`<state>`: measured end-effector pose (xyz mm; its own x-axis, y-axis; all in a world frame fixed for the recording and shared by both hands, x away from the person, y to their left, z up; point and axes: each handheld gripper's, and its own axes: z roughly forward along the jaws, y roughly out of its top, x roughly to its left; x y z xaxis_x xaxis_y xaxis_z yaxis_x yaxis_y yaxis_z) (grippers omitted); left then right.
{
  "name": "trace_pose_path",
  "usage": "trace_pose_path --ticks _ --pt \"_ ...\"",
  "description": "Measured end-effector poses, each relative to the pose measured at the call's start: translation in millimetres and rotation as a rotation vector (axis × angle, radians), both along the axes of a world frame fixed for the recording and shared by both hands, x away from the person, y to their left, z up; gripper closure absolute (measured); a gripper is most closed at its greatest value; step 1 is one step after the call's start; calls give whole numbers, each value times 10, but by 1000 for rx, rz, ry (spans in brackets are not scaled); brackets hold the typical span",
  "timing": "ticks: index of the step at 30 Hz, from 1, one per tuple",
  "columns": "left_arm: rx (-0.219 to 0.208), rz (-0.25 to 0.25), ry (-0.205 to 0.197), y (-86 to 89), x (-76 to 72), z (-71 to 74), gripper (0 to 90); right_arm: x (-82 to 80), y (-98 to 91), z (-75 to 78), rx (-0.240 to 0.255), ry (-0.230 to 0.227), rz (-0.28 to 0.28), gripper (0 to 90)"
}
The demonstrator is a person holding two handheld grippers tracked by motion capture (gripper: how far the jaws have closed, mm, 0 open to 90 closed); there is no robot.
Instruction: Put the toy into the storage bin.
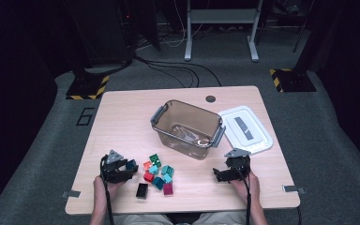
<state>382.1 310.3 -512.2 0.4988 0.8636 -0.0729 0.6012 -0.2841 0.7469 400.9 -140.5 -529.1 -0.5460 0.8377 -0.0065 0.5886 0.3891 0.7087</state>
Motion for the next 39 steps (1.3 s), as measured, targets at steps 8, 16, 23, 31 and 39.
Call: trace_pose_path --ticks 8,16,23,31,39 --pt "-11 -9 -10 -1 14 48 406 -3 8 -1 7 -2 -7 0" --pt "1 -14 -22 15 24 172 406 -2 7 -1 7 -1 -7 0" --pt "-16 -18 -30 12 67 267 407 -2 7 -2 7 -2 -5 0" --pt "-11 -36 -46 -40 105 417 407 1 3 -2 6 -3 -3 0" --pt "9 -53 -58 -100 138 525 406 0 5 -1 7 1 -4 0"
